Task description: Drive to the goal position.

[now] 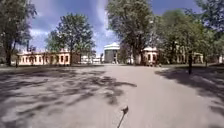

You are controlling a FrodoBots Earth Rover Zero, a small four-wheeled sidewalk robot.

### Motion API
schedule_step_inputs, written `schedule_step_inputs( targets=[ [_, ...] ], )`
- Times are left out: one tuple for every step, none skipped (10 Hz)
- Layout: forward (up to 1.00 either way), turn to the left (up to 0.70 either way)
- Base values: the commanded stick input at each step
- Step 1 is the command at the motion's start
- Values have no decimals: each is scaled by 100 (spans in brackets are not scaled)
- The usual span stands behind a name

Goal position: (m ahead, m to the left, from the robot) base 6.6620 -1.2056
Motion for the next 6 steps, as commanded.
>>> schedule_step_inputs(
  targets=[
    [70,6],
    [70,6],
    [70,6],
    [70,6],
    [70,6],
    [70,6]
  ],
)
